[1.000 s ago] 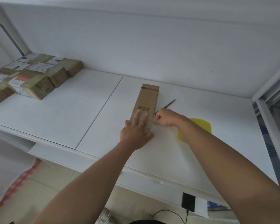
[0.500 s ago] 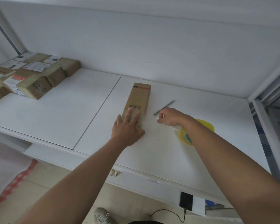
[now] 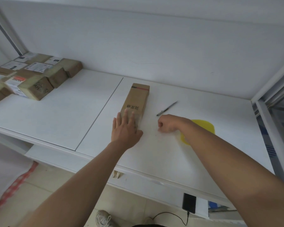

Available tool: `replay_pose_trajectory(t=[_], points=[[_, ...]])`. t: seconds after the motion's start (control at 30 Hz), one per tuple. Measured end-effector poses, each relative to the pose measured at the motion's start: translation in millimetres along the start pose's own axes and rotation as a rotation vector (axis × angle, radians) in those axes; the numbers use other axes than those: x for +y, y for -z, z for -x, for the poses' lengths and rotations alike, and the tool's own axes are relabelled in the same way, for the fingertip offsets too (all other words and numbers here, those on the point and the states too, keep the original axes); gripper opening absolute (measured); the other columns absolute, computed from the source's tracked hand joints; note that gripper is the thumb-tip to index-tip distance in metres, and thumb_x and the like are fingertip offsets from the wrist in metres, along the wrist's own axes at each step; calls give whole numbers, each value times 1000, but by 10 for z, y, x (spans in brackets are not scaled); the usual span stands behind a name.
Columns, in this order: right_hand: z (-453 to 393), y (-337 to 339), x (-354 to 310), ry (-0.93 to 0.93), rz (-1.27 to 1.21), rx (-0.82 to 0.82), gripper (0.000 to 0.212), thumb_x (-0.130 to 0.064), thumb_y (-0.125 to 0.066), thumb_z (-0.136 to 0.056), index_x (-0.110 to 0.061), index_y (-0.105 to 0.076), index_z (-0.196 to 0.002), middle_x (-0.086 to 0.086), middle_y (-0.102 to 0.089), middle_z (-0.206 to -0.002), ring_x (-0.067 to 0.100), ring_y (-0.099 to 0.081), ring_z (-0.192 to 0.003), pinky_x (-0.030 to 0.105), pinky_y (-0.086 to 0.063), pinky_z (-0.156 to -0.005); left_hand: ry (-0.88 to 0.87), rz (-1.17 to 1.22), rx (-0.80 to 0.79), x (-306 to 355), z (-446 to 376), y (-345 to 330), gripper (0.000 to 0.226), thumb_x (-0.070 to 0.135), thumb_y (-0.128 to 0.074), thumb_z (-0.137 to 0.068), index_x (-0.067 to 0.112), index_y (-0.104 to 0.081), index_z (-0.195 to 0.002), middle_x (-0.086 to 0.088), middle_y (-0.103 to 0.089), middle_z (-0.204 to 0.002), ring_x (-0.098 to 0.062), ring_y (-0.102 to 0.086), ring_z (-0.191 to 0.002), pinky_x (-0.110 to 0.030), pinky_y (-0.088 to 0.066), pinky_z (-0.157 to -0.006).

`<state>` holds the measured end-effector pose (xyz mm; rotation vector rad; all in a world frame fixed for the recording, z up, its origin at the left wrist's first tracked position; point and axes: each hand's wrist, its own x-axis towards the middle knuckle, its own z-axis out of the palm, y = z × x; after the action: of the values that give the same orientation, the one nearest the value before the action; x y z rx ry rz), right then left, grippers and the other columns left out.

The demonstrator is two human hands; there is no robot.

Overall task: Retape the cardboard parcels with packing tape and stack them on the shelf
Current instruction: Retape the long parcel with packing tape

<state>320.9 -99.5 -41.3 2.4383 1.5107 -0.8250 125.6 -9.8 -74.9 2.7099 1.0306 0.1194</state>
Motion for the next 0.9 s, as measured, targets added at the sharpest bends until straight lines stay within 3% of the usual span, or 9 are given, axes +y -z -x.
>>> replay_pose_trajectory(t=[0.07,0.2,0.37,0.47,0.57,0.67,0.8,0.9], points=[[5,1,7,-35,27,5,29,-34,-58,-96,-9,-63,-110,7,-62,-111,24,-59,-97,33,-46,-79,-2,-10,-13,-36,4,-12,78,47,-44,-94,23,-8,-158,-9,0,-167,-36,4,-152,-50,-3,-124],[-6,2,33,-73,71,25,32,-38,-58,-97,-11,-59,-114,3,-54,-100,23,-51,-89,29,-40,-74,-7,-34,-53,-67,10,-43,78,48,-42,-95,22,-5,-158,-9,5,-167,-35,9,-152,-49,1,-124],[-41,30,29,-117,96,17,30,-42,-63,-93,-14,-52,-90,4,-55,-96,22,-53,-83,29,-41,-74,-16,-63,-49,-72,11,-65,80,49,-42,-93,23,-3,-158,-10,7,-166,-37,11,-152,-50,0,-124],[1,65,64,-175,130,34,45,-57,-65,-88,-15,-52,-99,2,-55,-99,23,-57,-90,32,-44,-77,-16,-45,-49,-77,14,-62,79,49,-44,-93,24,-5,-158,-9,6,-167,-37,11,-152,-49,0,-124],[24,115,80,-214,120,27,52,-64,-65,-84,-15,-50,-91,1,-55,-89,21,-56,-80,32,-46,-73,8,38,-51,-67,16,-24,77,50,-46,-92,25,-12,-157,-6,3,-167,-34,11,-152,-48,1,-123],[11,146,76,-203,37,37,49,-59,-61,-89,-11,-55,-93,1,-57,-84,18,-58,-71,29,-47,-68,65,174,-50,-28,-1,19,64,50,-42,-95,30,-25,-153,-1,-2,-167,-34,10,-152,-50,-1,-122],[68,148,52,-229,111,52,41,-48,-61,-91,-11,-58,-110,-2,-53,-87,23,-60,-86,31,-48,-74,131,247,-50,19,-37,69,52,48,-44,-96,32,-38,-145,3,-11,-164,-41,-1,-149,-54,-9,-120],[55,173,-19,-188,-21,266,25,-34,-53,-95,-10,-58,-103,5,-56,-89,29,-59,-83,31,-42,-65,120,179,-56,9,-19,79,61,50,-55,-88,34,-35,-144,6,-12,-162,-37,-18,-142,-53,-22,-114]])
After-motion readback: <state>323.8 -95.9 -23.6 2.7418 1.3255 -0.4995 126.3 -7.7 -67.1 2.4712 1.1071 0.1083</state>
